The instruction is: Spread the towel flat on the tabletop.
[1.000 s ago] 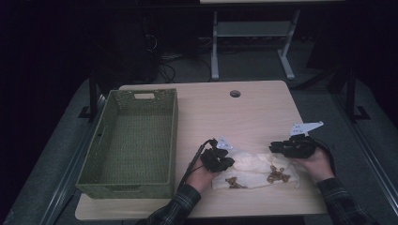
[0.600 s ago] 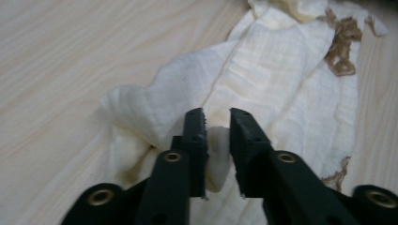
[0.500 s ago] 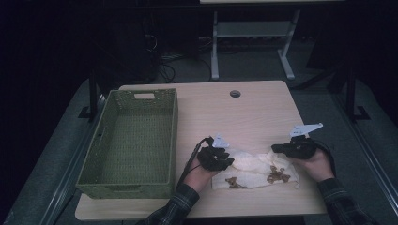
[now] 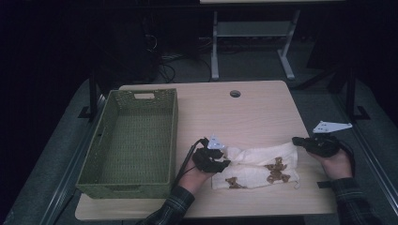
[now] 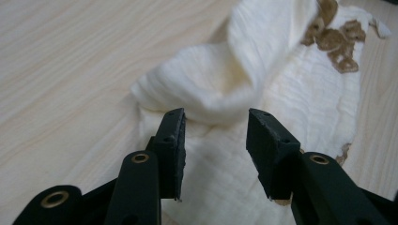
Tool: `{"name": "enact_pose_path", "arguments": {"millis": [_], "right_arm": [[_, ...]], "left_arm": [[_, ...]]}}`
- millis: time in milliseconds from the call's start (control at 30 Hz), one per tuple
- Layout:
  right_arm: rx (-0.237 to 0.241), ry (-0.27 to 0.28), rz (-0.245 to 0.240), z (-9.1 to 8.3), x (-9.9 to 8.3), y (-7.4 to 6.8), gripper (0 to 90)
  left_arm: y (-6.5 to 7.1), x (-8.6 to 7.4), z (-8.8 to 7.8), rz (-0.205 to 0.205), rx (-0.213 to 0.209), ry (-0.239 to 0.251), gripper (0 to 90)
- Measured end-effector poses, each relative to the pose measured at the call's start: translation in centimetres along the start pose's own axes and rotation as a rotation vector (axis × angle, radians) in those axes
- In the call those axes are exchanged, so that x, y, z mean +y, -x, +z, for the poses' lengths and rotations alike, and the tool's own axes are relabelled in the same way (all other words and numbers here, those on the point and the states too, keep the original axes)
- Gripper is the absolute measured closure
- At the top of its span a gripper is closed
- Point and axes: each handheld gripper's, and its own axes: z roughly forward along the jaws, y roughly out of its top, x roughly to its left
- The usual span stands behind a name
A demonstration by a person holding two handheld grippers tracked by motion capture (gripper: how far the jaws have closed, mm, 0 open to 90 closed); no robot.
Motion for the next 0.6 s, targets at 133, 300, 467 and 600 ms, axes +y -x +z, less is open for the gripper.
{"name": "enact_pose_path", "arguments": {"millis": [133, 300, 467, 600], "right_arm": [[-0.040, 0.004, 0.013, -0.7, -0.3, 0.9, 88.2], [-0.060, -0.006, 0.009, -0.7, -0.3, 0.8, 88.2], [-0.082, -0.008, 0.007, -0.6, -0.3, 1.0, 88.2], [-0.089, -0.007, 0.018, -0.6, -0.4, 1.5, 88.2]], "left_arm": [[0.4, 0.1, 0.7, 0.023, -0.012, -0.006, 55.8], [0.9, 0.6, 1.6, 0.066, -0.006, -0.002, 55.8], [1.0, 1.4, 2.4, 0.109, 0.015, 0.014, 56.5], [0.4, 2.5, 3.6, 0.112, 0.041, 0.023, 57.9]]}}
